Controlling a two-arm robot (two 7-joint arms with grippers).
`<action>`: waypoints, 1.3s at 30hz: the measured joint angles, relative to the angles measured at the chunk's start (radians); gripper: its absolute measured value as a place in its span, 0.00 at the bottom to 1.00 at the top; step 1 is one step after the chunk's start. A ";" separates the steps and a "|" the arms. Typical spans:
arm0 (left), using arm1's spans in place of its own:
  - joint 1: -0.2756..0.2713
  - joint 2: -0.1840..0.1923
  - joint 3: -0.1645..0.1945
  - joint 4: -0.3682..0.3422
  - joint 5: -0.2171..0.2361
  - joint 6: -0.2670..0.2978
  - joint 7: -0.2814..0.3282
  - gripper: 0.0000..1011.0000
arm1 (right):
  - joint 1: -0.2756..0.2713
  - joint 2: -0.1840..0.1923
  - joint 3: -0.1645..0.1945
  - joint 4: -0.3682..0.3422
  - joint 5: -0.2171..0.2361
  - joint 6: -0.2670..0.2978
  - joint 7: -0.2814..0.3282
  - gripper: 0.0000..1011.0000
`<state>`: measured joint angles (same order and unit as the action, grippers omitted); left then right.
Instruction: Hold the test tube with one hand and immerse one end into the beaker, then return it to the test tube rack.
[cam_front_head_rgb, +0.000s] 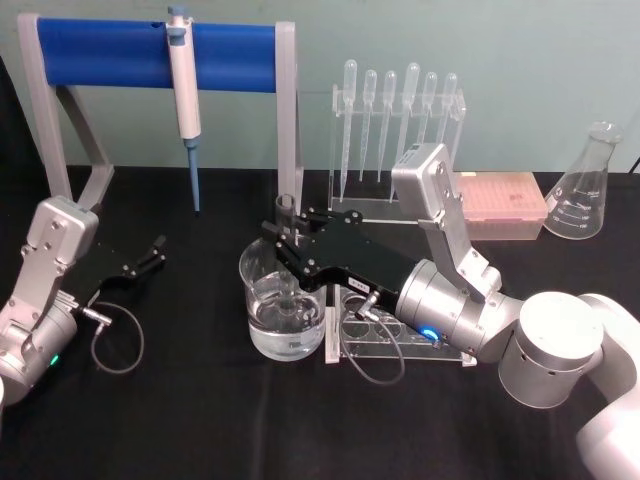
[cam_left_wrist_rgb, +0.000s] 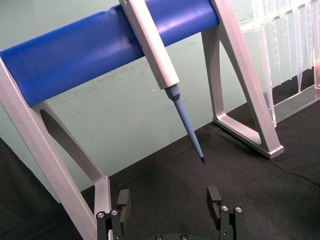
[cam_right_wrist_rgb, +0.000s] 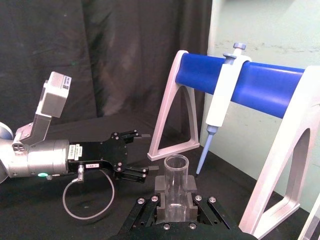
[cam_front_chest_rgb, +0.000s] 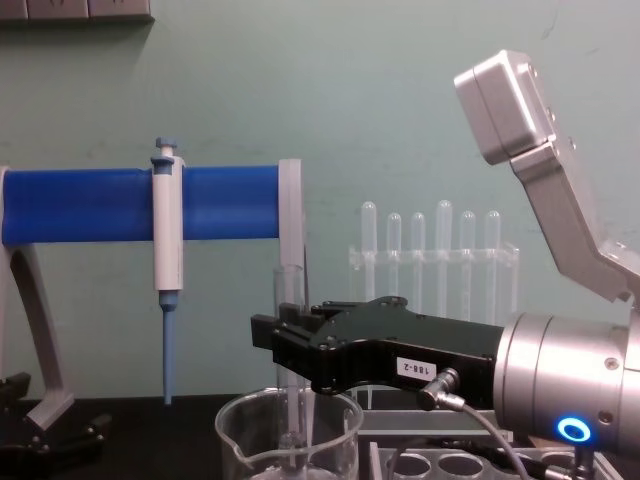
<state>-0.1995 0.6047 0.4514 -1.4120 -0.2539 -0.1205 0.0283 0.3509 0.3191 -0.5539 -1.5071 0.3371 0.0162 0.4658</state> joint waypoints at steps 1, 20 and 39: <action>0.000 0.000 0.000 0.000 0.000 0.000 0.000 0.99 | 0.000 0.000 0.000 0.000 0.000 0.000 0.000 0.22; 0.000 0.000 0.000 0.000 0.000 0.000 0.000 0.99 | 0.000 0.000 0.000 0.000 0.000 0.000 0.000 0.22; 0.000 0.000 0.000 0.000 0.000 0.000 0.000 0.99 | 0.000 0.000 0.000 0.000 0.000 0.000 0.000 0.22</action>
<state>-0.1995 0.6047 0.4514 -1.4120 -0.2539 -0.1205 0.0282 0.3509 0.3191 -0.5538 -1.5071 0.3371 0.0162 0.4659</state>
